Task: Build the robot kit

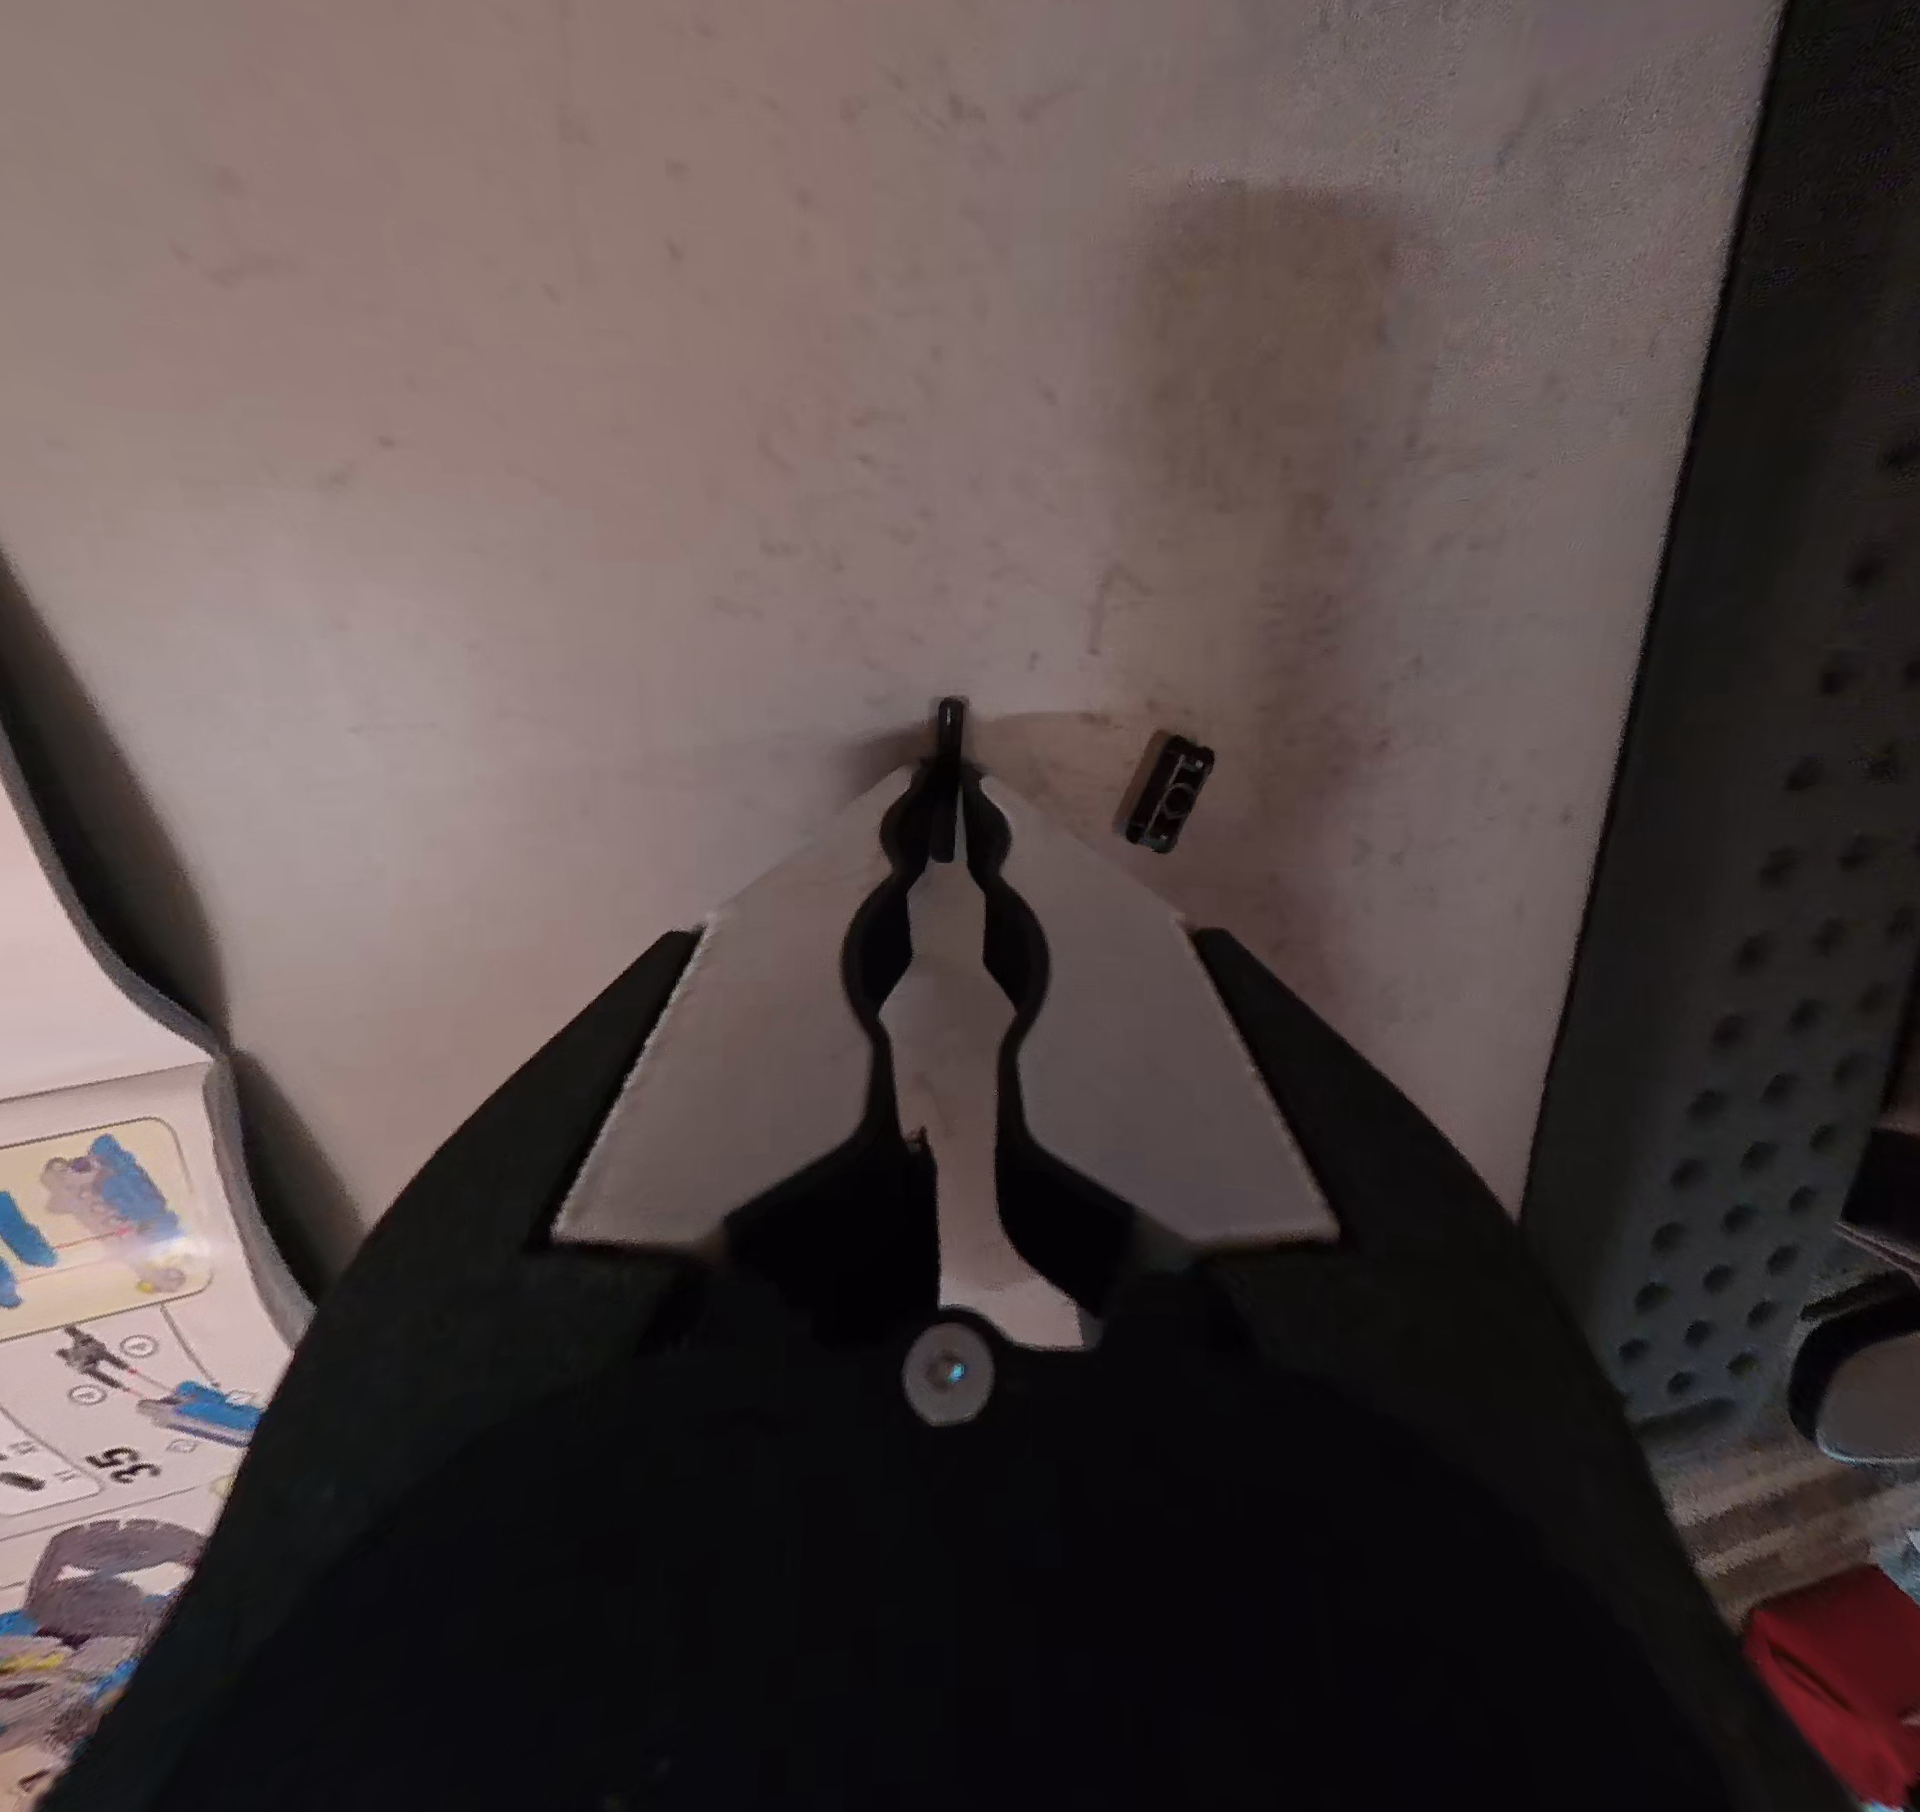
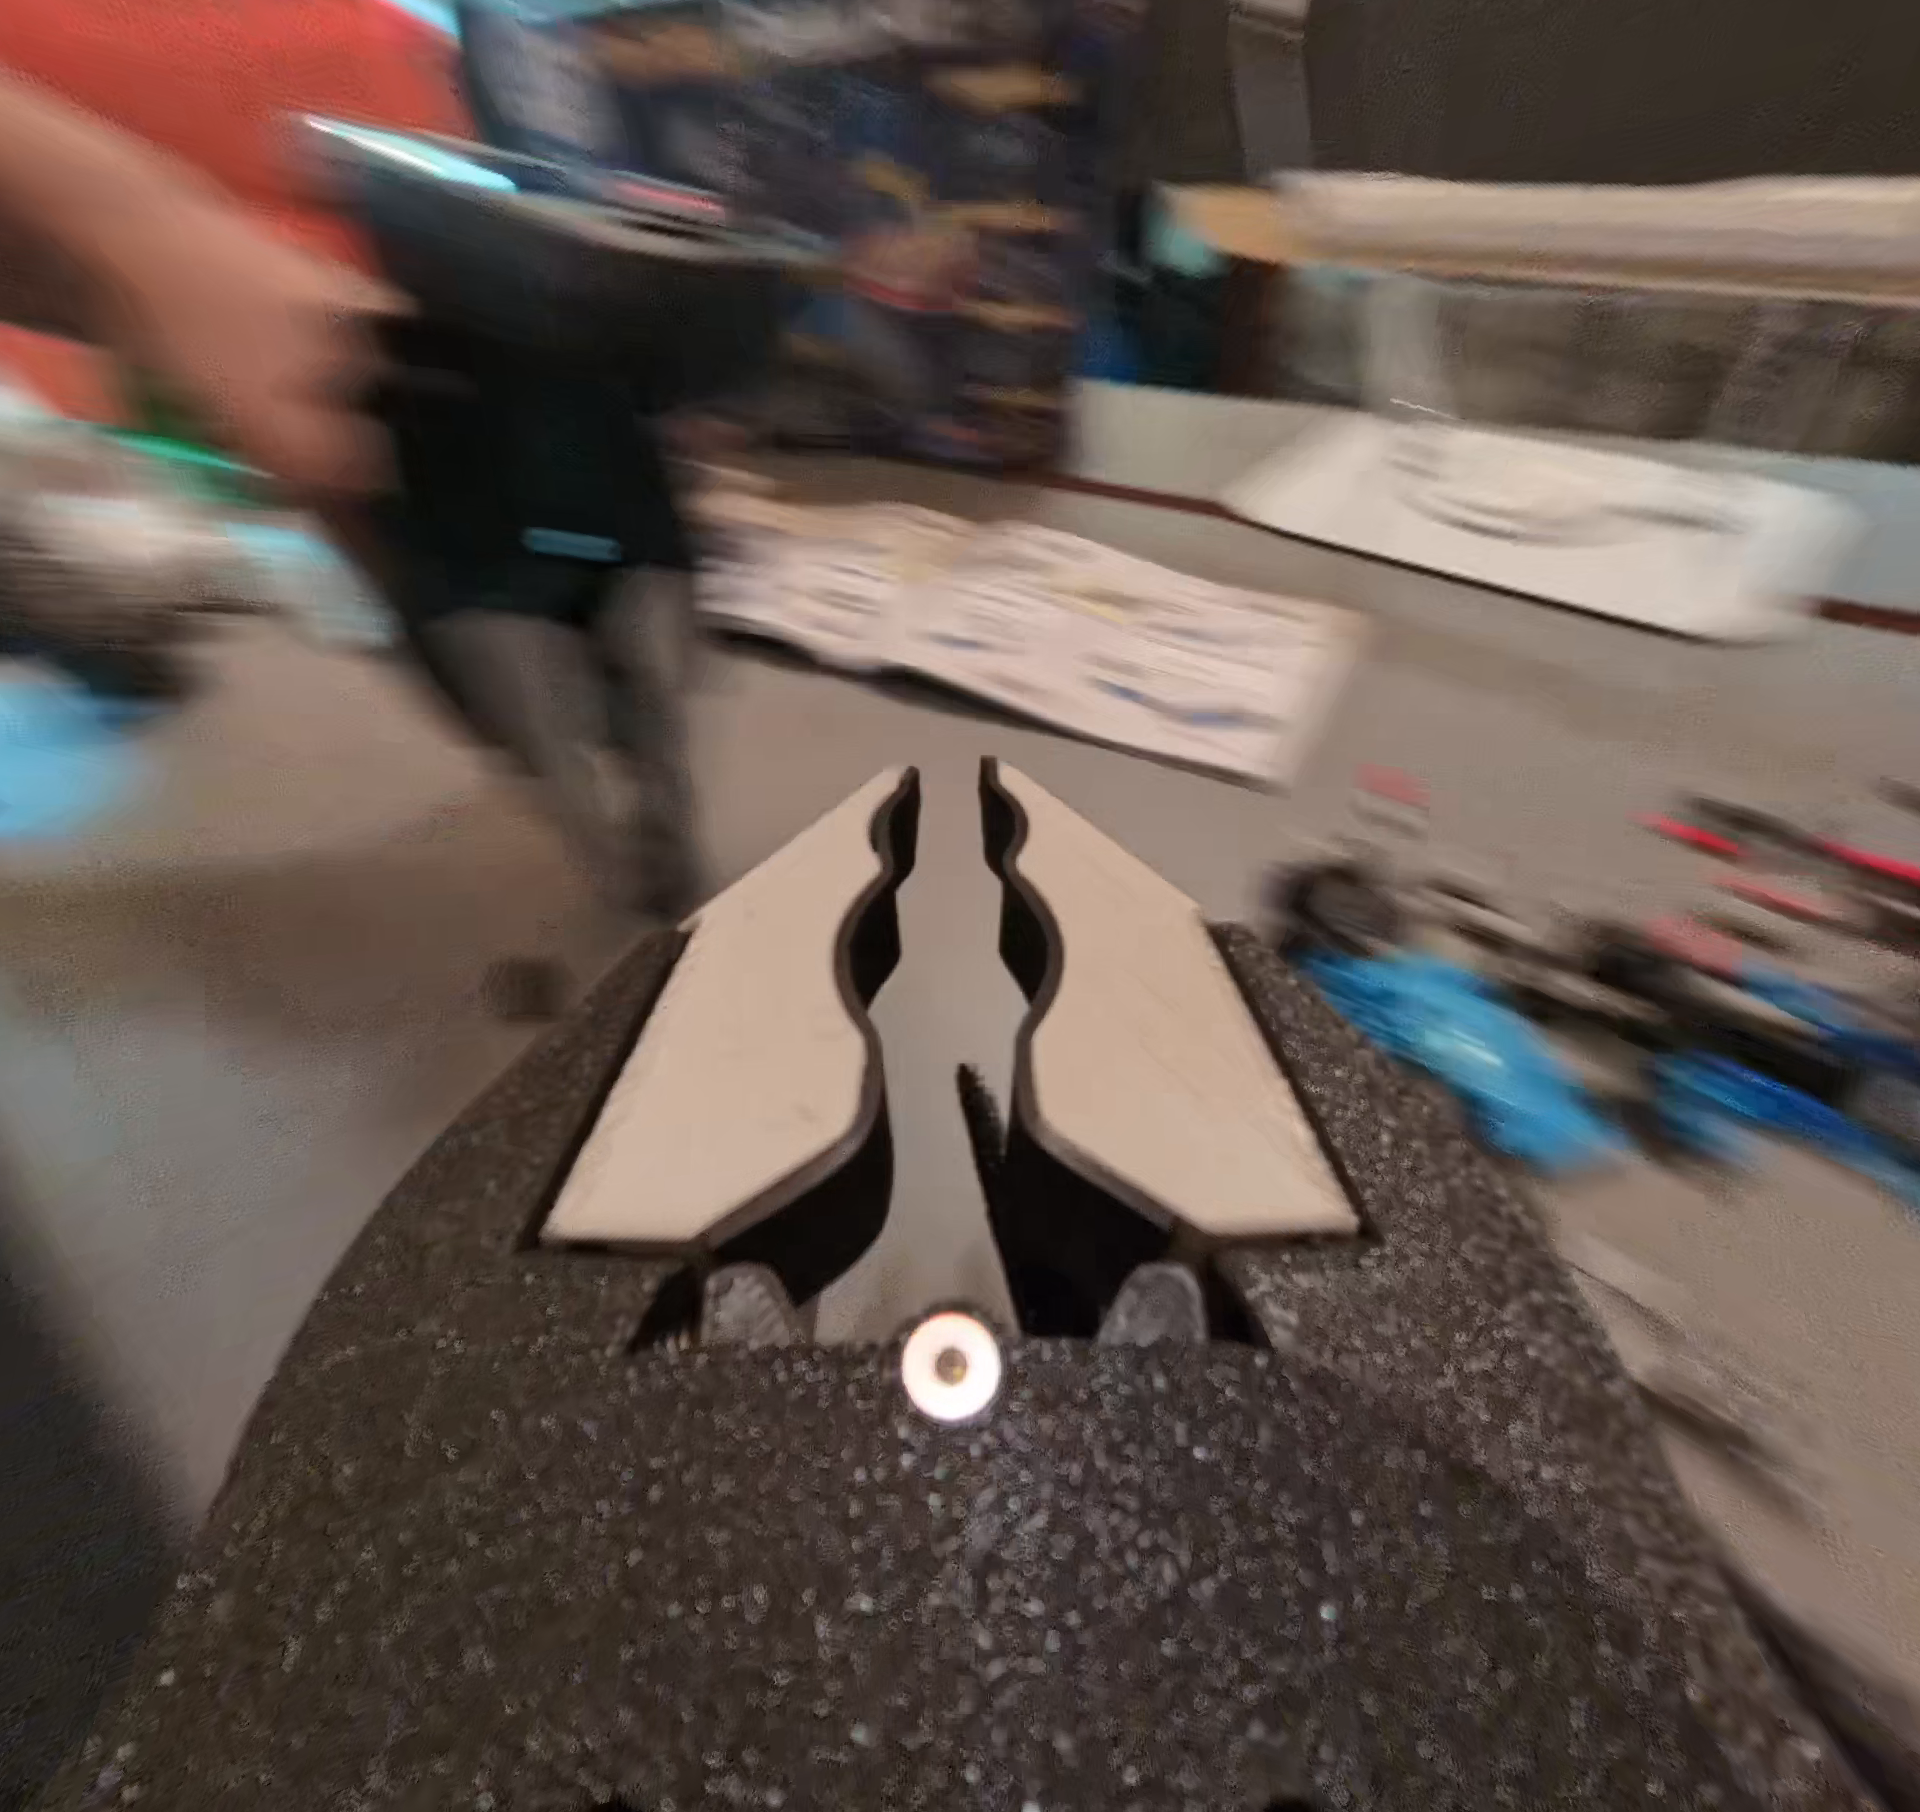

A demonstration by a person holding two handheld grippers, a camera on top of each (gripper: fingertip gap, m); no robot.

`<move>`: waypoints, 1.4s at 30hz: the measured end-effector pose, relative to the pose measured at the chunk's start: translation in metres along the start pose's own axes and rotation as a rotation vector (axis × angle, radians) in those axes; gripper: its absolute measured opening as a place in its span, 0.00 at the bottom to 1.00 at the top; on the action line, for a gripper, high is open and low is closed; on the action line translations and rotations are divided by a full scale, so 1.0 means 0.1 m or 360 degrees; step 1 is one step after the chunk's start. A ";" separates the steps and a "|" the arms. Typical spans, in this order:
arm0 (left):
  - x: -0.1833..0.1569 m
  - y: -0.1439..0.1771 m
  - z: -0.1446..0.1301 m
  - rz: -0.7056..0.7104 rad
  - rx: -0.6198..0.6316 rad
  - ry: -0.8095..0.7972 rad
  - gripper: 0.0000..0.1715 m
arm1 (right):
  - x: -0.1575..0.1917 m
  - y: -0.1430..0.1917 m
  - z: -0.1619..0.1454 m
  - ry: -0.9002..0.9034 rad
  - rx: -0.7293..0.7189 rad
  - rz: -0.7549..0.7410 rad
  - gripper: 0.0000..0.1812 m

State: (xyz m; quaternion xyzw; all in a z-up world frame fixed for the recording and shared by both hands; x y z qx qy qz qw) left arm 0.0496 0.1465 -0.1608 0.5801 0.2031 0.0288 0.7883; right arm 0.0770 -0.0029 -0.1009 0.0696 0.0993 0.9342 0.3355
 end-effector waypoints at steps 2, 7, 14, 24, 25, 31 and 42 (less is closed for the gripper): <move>-0.01 0.00 0.00 0.0018 -0.0015 0.0019 0.04 | -0.70 0.06 -0.11 0.0045 0.0224 -0.0350 0.07; 0.00 0.00 0.00 0.0050 -0.0010 -0.0004 0.02 | -1.57 0.12 -0.45 -0.0036 0.0745 -0.0423 0.07; -0.10 -0.01 0.01 0.0000 -0.0020 0.0025 0.03 | -1.58 0.04 -0.58 -0.0012 0.0958 -0.0277 0.05; -0.33 0.38 -0.07 0.0085 -0.0035 -0.0015 0.14 | -1.56 0.10 -0.60 0.0015 0.0946 -0.0320 0.02; -0.39 0.49 -0.10 0.0119 -0.0063 -0.0012 0.14 | -1.56 0.16 -0.56 0.0041 0.0939 -0.0344 0.02; -0.94 1.05 -0.14 0.0374 -0.0442 0.0321 0.14 | -0.69 0.40 -0.05 0.0390 0.0604 0.0118 0.02; -1.39 0.26 -0.03 0.0674 -0.1075 0.0844 0.14 | 0.81 -0.43 -0.43 0.0945 0.0745 0.1056 0.02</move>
Point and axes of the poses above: each gripper's, where its closed fingertips meet, y back along the fingers, z out of its top, x = y × z across the jaws, the point moved 5 cm from there along y, back along the fingers, and after that the axes turned 4 degrees about -z, right-handed, at the moved point
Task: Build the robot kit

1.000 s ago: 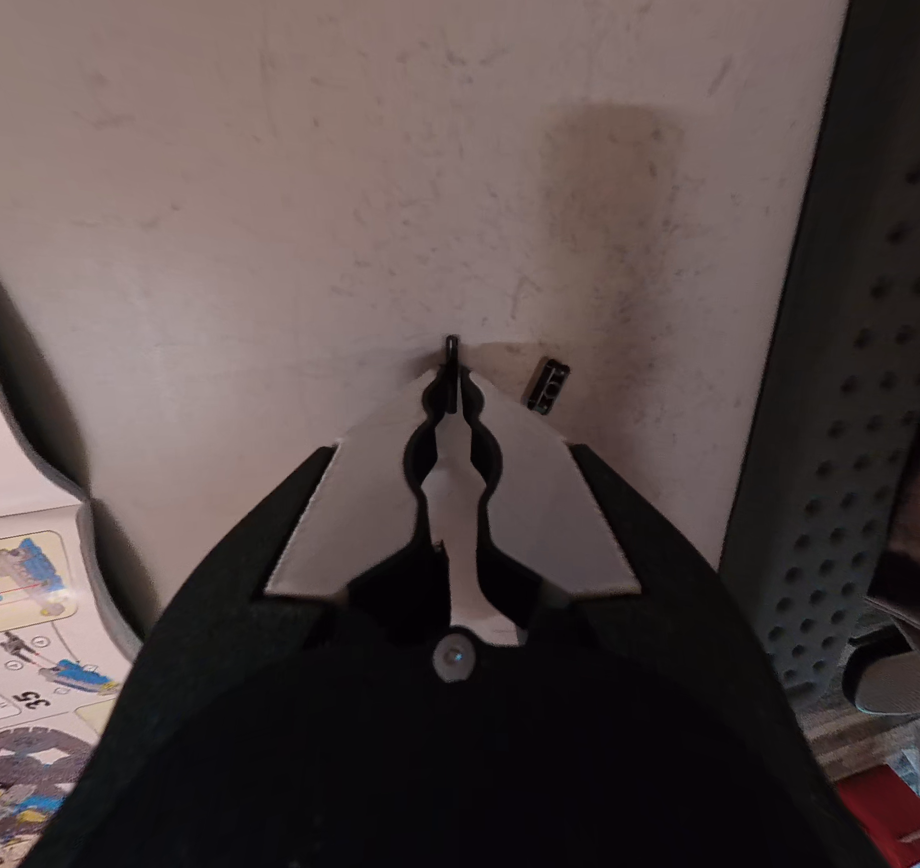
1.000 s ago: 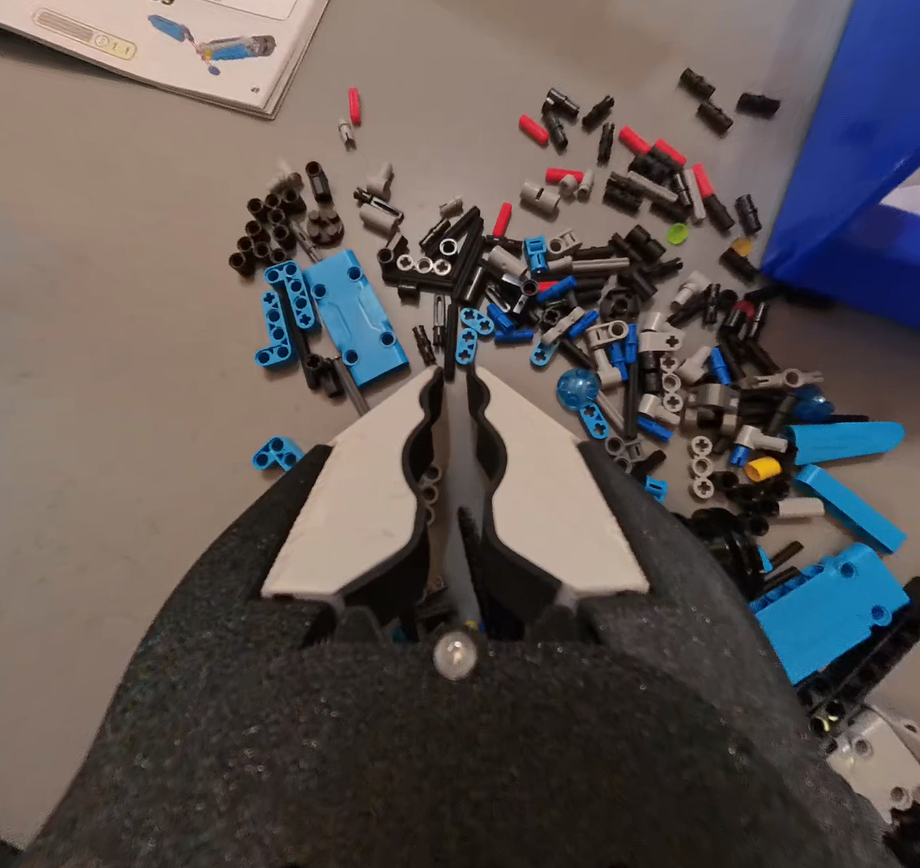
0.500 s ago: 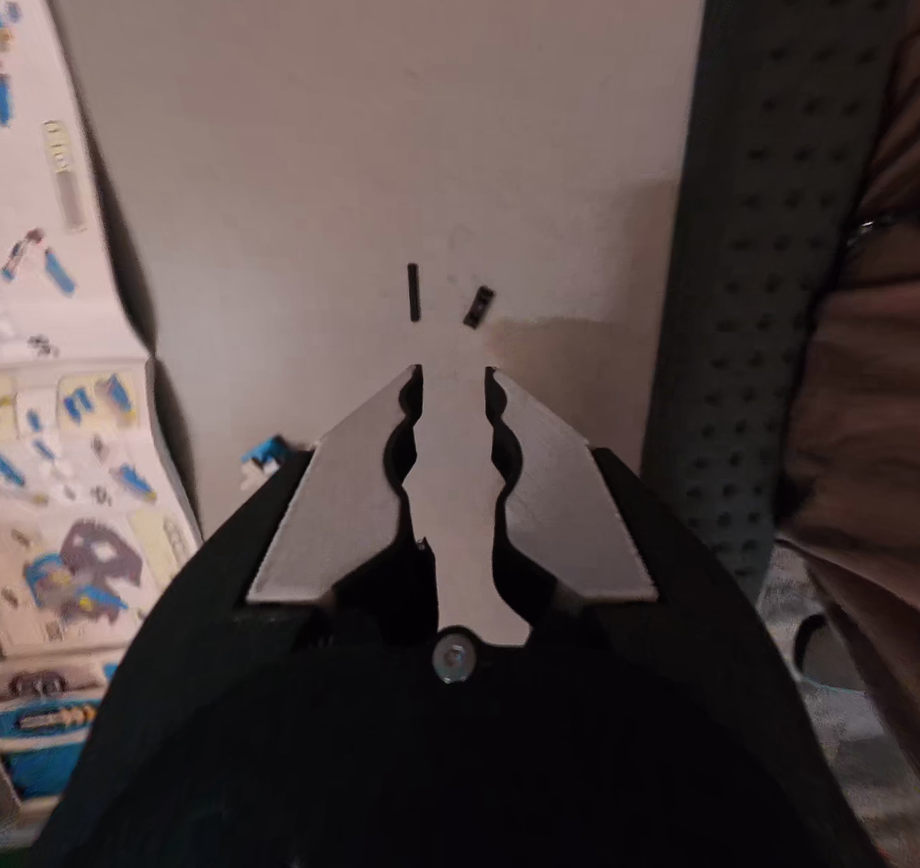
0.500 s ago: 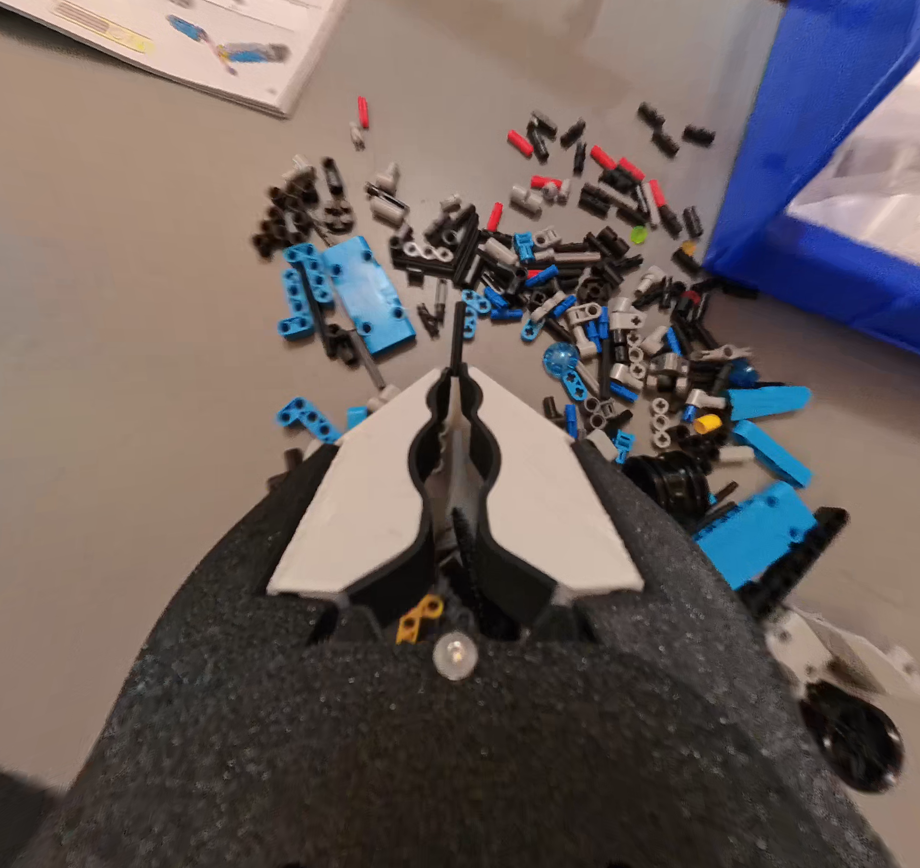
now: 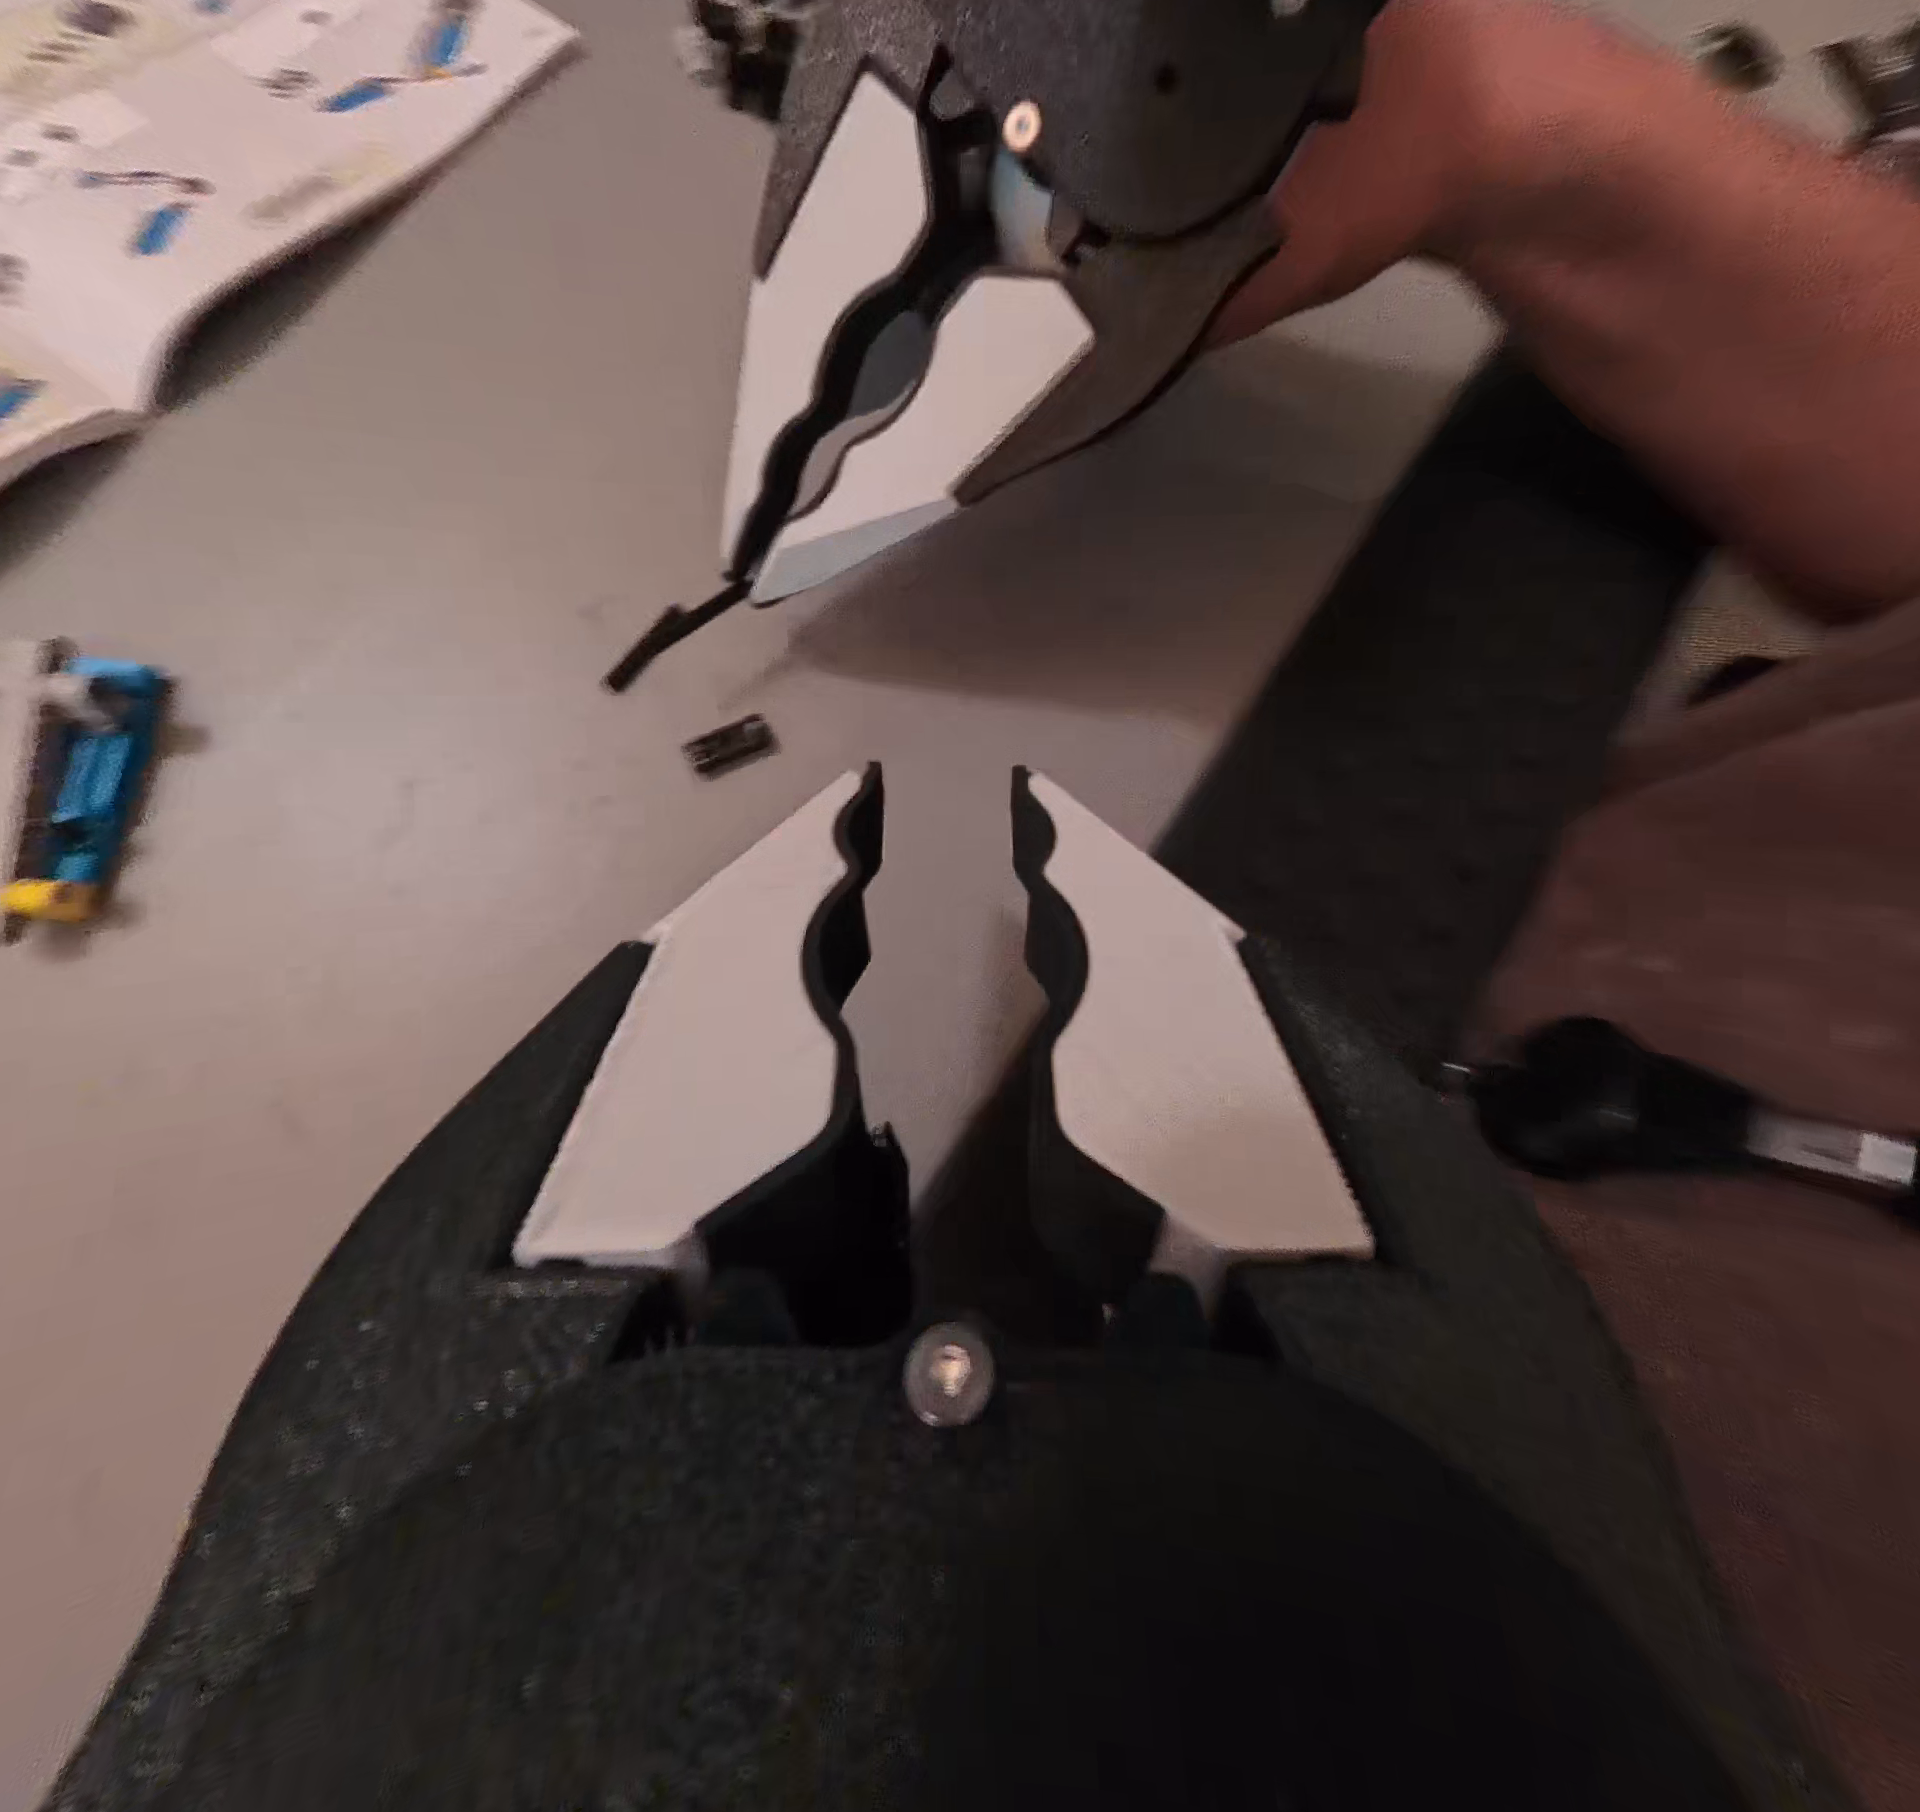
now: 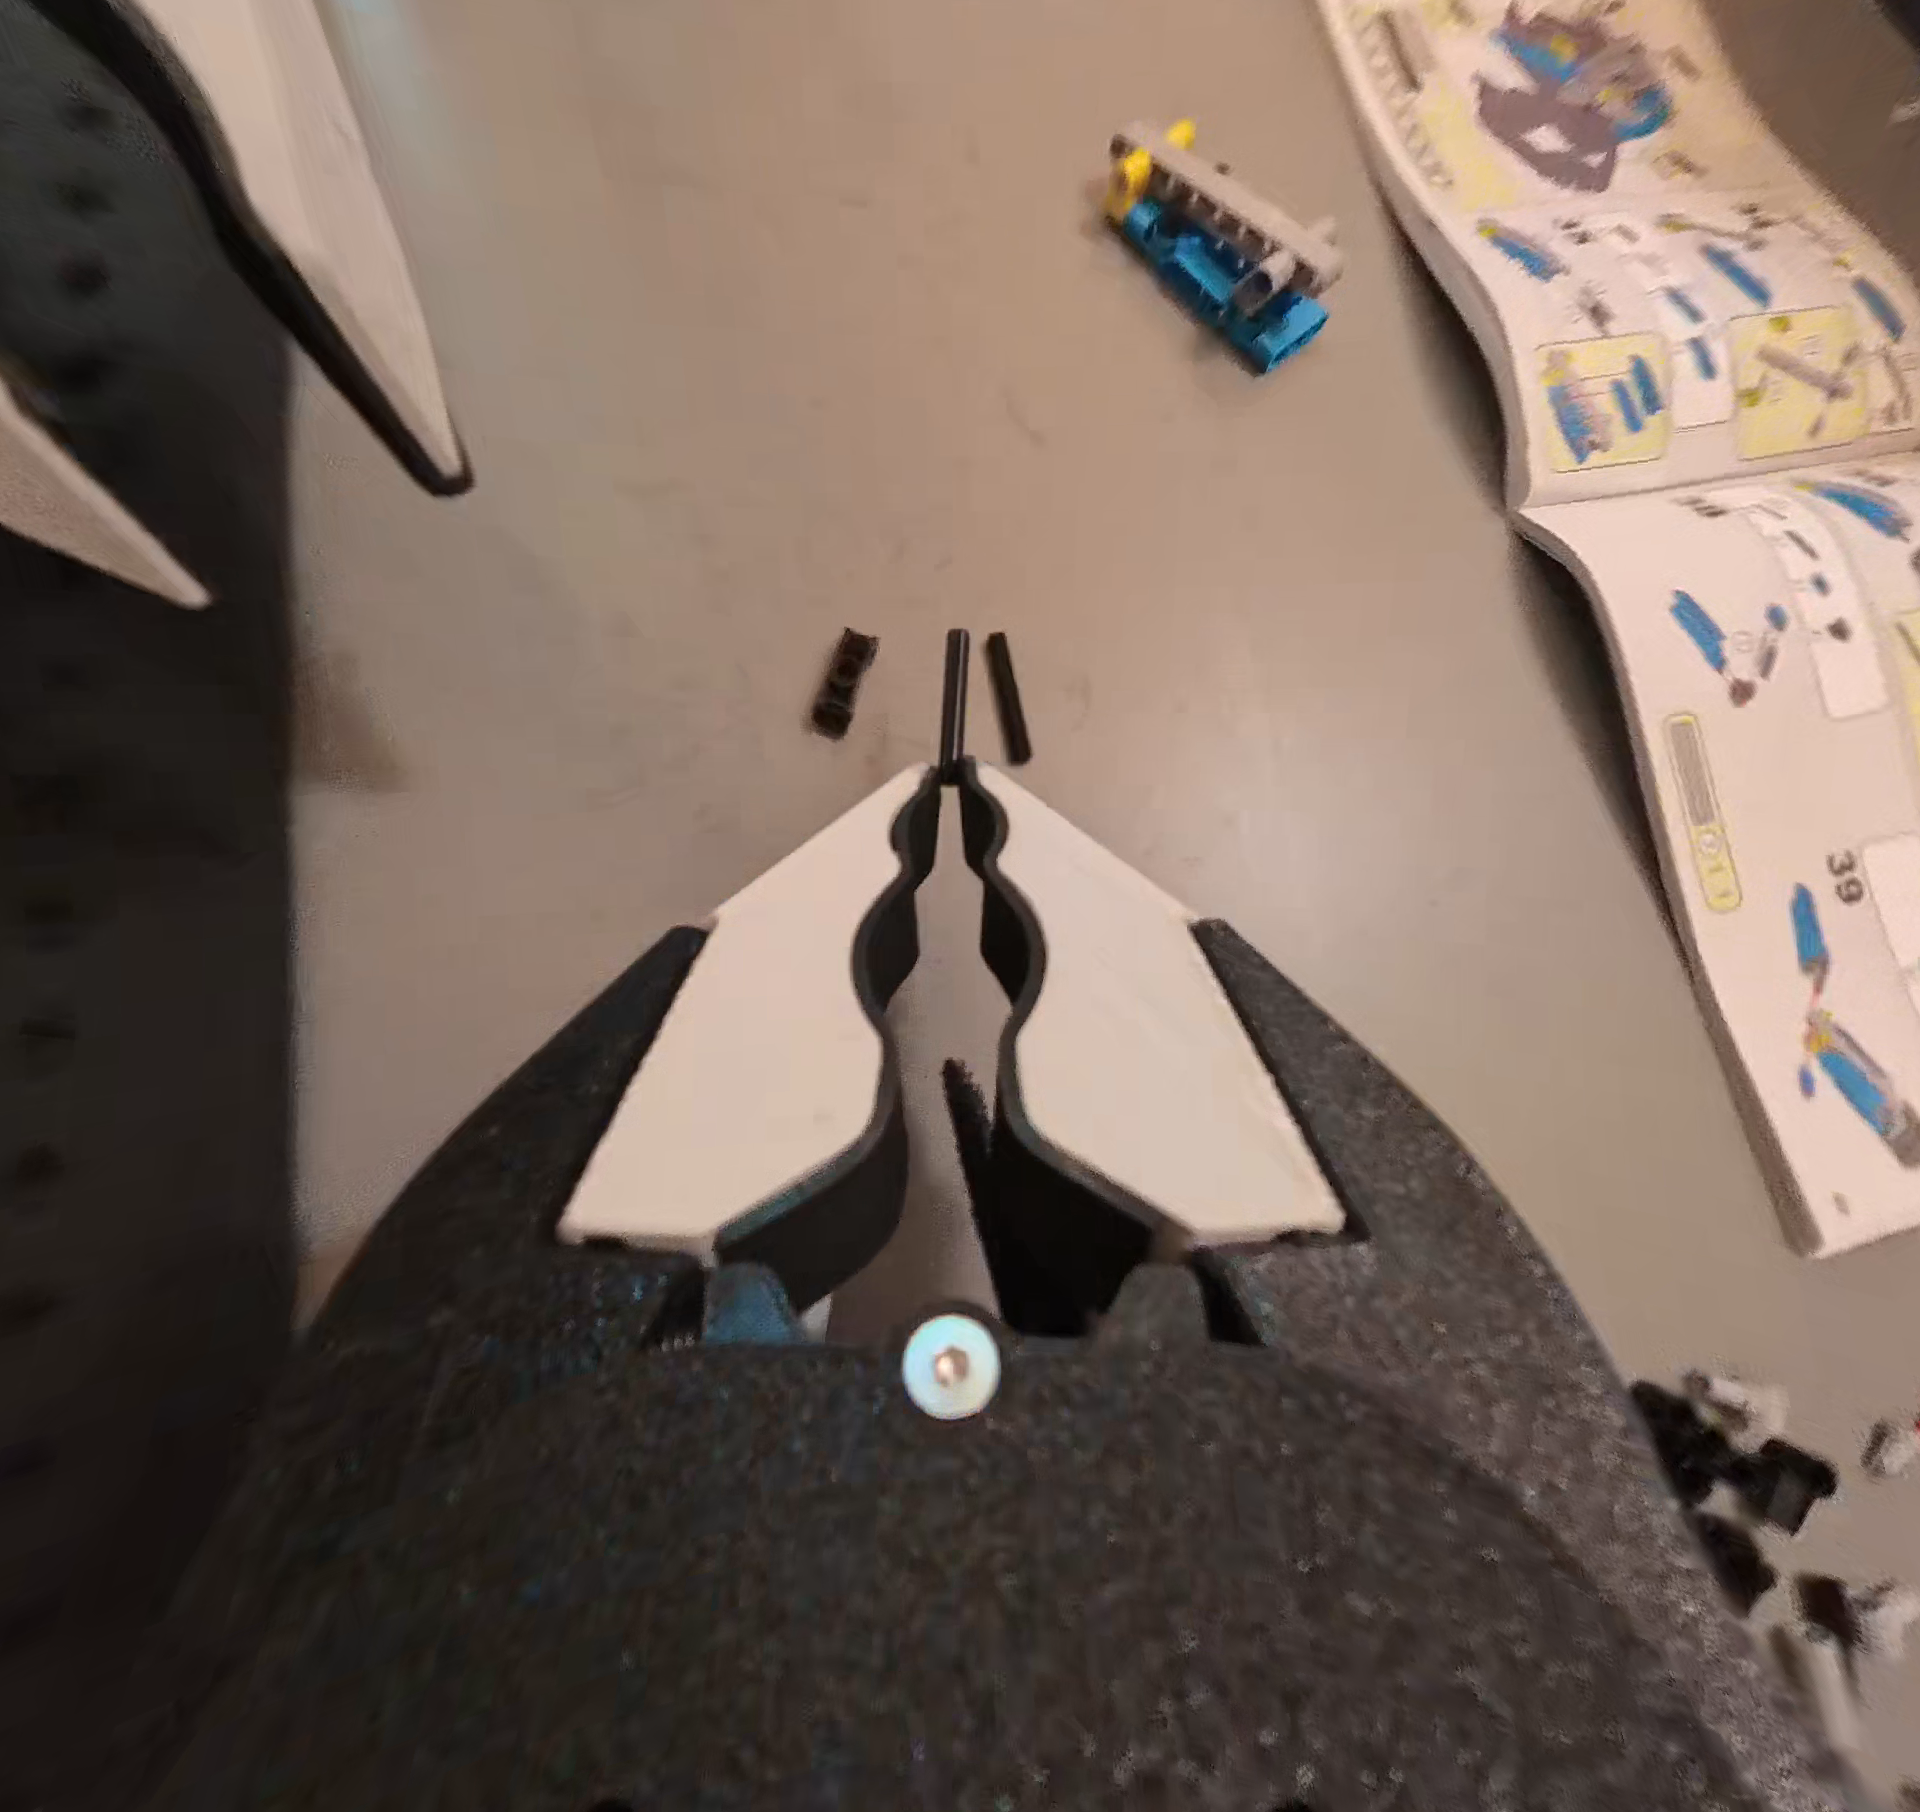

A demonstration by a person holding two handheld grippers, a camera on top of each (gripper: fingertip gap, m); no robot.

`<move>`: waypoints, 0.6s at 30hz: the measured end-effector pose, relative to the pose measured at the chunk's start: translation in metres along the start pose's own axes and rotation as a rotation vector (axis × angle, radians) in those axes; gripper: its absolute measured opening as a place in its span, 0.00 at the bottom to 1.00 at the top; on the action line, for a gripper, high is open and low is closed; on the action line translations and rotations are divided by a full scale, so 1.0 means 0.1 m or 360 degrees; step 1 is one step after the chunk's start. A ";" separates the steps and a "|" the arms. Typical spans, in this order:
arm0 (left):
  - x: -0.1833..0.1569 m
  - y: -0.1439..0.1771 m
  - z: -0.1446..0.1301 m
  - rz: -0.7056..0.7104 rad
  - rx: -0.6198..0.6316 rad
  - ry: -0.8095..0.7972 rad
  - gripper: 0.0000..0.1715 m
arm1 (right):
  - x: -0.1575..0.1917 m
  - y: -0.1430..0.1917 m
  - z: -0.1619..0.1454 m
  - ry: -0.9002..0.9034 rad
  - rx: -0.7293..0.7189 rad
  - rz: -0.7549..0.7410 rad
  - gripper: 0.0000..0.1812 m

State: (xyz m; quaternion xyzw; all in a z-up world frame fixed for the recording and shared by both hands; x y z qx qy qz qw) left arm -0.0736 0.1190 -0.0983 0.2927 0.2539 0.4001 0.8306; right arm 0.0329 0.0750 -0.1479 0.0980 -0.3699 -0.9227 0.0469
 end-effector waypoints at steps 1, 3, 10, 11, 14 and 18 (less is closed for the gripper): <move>0.07 -0.03 -0.05 0.0079 -0.0007 -0.0012 0.14 | -0.02 -0.06 0.00 0.0035 0.0052 0.0028 0.02; 0.17 -0.06 -0.09 0.0139 -0.0033 0.0017 0.14 | -0.02 -0.15 0.02 0.0072 0.0108 0.0115 0.02; 0.56 -0.14 -0.22 0.0207 -0.0042 0.0091 0.14 | -0.10 -0.14 0.06 0.0061 0.0120 0.0070 0.09; 0.61 -0.16 -0.24 0.0195 -0.0041 0.0109 0.14 | -0.11 -0.10 0.07 0.0020 0.0082 0.0046 0.09; 0.72 -0.24 -0.28 0.0131 -0.0058 0.0180 0.14 | -0.14 -0.02 0.02 -0.0122 0.0021 -0.0033 0.10; 0.82 -0.34 -0.25 0.0032 -0.0090 0.0259 0.14 | -0.10 -0.13 -0.06 -0.0305 0.0025 -0.0120 0.13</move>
Point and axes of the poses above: each gripper's, where its closed fingertips meet, y back along the fingers, z out of its top, x = y × z across the jaws, the point moved 5 cm from there along y, back along the fingers, and after that the axes turned 4 degrees about -z, right-handed, at the moved point
